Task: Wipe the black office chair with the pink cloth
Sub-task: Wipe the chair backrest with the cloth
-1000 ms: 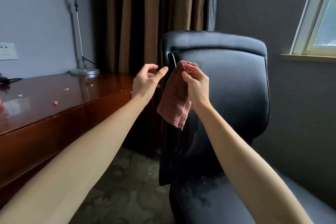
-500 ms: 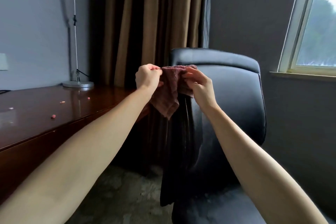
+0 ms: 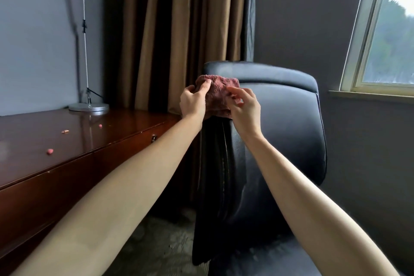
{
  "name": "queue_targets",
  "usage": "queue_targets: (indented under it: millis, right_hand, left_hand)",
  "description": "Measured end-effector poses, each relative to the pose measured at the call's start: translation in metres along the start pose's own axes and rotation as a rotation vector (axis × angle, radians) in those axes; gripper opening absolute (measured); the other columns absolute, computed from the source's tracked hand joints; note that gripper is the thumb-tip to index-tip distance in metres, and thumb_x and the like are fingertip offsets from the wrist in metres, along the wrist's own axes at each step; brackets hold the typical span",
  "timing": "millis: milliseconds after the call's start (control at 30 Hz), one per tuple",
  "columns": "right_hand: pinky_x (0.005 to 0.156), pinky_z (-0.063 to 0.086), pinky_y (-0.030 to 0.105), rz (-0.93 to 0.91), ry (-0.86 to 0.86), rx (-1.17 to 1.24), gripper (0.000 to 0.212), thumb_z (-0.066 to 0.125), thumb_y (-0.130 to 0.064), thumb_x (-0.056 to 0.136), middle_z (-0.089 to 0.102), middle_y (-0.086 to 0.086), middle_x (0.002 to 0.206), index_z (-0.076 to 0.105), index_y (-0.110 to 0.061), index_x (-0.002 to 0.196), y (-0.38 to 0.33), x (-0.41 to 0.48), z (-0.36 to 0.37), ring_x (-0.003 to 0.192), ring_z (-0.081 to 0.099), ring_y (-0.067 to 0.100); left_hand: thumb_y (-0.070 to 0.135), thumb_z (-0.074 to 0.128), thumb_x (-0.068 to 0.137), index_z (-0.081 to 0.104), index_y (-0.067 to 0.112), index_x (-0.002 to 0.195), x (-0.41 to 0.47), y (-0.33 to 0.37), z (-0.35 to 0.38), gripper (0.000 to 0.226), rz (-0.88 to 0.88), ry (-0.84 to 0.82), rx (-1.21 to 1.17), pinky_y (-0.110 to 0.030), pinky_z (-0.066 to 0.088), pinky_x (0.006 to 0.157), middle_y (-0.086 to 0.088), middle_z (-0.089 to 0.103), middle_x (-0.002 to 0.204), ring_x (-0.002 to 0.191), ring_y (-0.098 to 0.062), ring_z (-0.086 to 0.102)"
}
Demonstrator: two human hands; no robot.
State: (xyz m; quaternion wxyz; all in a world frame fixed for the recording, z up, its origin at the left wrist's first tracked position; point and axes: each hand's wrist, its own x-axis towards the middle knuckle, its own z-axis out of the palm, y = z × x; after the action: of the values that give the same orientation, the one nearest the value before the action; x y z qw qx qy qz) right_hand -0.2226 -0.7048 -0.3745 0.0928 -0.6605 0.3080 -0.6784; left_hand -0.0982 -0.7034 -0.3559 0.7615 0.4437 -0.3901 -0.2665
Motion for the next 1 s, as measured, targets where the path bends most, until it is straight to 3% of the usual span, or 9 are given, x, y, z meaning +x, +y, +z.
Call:
queue_targets:
  millis: [133, 300, 400, 467, 567, 633, 733, 833, 1000]
  right_hand:
    - [0.096, 0.048, 0.038, -0.025, -0.009, -0.066, 0.021, 0.07, -0.017, 0.085, 0.057, -0.012, 0.099, 0.075, -0.018, 0.105, -0.001, -0.001, 0.005, 0.103, 0.059, 0.021]
    - [0.087, 0.053, 0.036, -0.039, -0.039, -0.011, 0.021, 0.069, -0.011, 0.08, 0.066, -0.009, 0.099, 0.077, -0.019, 0.098, 0.004, -0.008, -0.002, 0.086, 0.064, 0.011]
    - [0.082, 0.053, 0.031, -0.009, -0.056, 0.084, 0.022, 0.067, -0.001, 0.081, 0.071, -0.003, 0.095, 0.077, -0.013, 0.097, 0.001, -0.007, -0.009, 0.08, 0.064, 0.01]
    - [0.088, 0.05, 0.032, -0.027, 0.015, 0.086, 0.023, 0.067, -0.004, 0.083, 0.072, -0.001, 0.102, 0.075, -0.013, 0.102, 0.001, -0.003, -0.012, 0.092, 0.064, 0.011]
    - [0.112, 0.027, 0.033, -0.009, 0.072, -0.087, 0.038, 0.064, -0.025, 0.091, 0.055, -0.003, 0.138, 0.061, -0.023, 0.129, 0.003, 0.008, -0.014, 0.132, 0.042, 0.012]
    - [0.111, 0.01, 0.036, 0.093, -0.024, -0.212, 0.05, 0.054, -0.039, 0.098, 0.028, -0.004, 0.158, 0.041, -0.032, 0.146, 0.005, 0.011, -0.012, 0.147, 0.016, 0.013]
    - [0.115, 0.001, 0.04, 0.19, -0.146, -0.259, 0.051, 0.037, -0.047, 0.102, 0.007, -0.007, 0.164, 0.024, -0.04, 0.151, 0.015, 0.008, -0.005, 0.15, -0.003, 0.009]
    - [0.118, -0.005, 0.038, 0.208, -0.184, -0.239, 0.046, 0.028, -0.045, 0.105, 0.001, -0.008, 0.164, 0.026, -0.04, 0.151, 0.021, 0.005, 0.0, 0.149, -0.009, 0.006]
    - [0.117, -0.008, 0.037, 0.261, -0.227, -0.18, 0.045, 0.021, -0.041, 0.107, -0.002, -0.007, 0.164, 0.023, -0.038, 0.152, 0.017, 0.01, -0.004, 0.149, -0.011, 0.007]
  left_hand:
    - [0.064, 0.074, 0.075, 0.067, 0.013, 0.079, -0.013, 0.016, -0.005, 0.051, -0.026, 0.006, 0.117, -0.041, 0.054, 0.094, -0.015, 0.07, 0.109, 0.103, -0.032, 0.066]
    - [0.072, 0.045, 0.09, 0.06, 0.005, 0.128, -0.008, 0.024, -0.002, 0.079, -0.069, -0.1, 0.114, -0.045, 0.045, 0.105, -0.014, 0.061, 0.131, 0.12, -0.033, 0.057]
    - [0.06, 0.038, 0.1, 0.056, 0.001, 0.131, -0.003, 0.024, 0.002, 0.069, -0.013, -0.17, 0.146, -0.035, 0.042, 0.104, -0.014, 0.059, 0.128, 0.12, -0.03, 0.055]
    - [0.054, 0.037, 0.103, 0.057, 0.0, 0.128, -0.005, 0.021, 0.002, 0.063, 0.041, -0.197, 0.166, -0.027, 0.041, 0.095, -0.011, 0.06, 0.121, 0.114, -0.025, 0.055]
    - [0.054, 0.042, 0.101, 0.066, 0.006, 0.12, -0.002, 0.013, -0.003, 0.056, 0.123, -0.223, 0.193, -0.031, 0.045, 0.098, -0.01, 0.068, 0.117, 0.114, -0.027, 0.06]
    - [0.054, 0.048, 0.099, 0.071, 0.013, 0.115, 0.001, 0.009, -0.006, 0.05, 0.135, -0.252, 0.183, -0.033, 0.047, 0.101, -0.003, 0.071, 0.11, 0.113, -0.022, 0.063]
    - [0.05, 0.056, 0.097, 0.07, 0.013, 0.121, 0.005, 0.0, -0.01, 0.046, 0.123, -0.3, 0.112, -0.032, 0.047, 0.103, 0.003, 0.07, 0.111, 0.114, -0.016, 0.063]
    - [0.043, 0.061, 0.096, 0.072, 0.012, 0.117, 0.009, -0.01, -0.017, 0.04, 0.112, -0.352, 0.06, -0.036, 0.053, 0.099, -0.003, 0.075, 0.107, 0.105, -0.016, 0.07]
    - [0.03, 0.062, 0.098, 0.073, 0.02, 0.097, -0.006, -0.035, -0.038, 0.015, 0.083, -0.452, 0.066, -0.025, 0.052, 0.091, 0.007, 0.076, 0.09, 0.091, -0.007, 0.071]
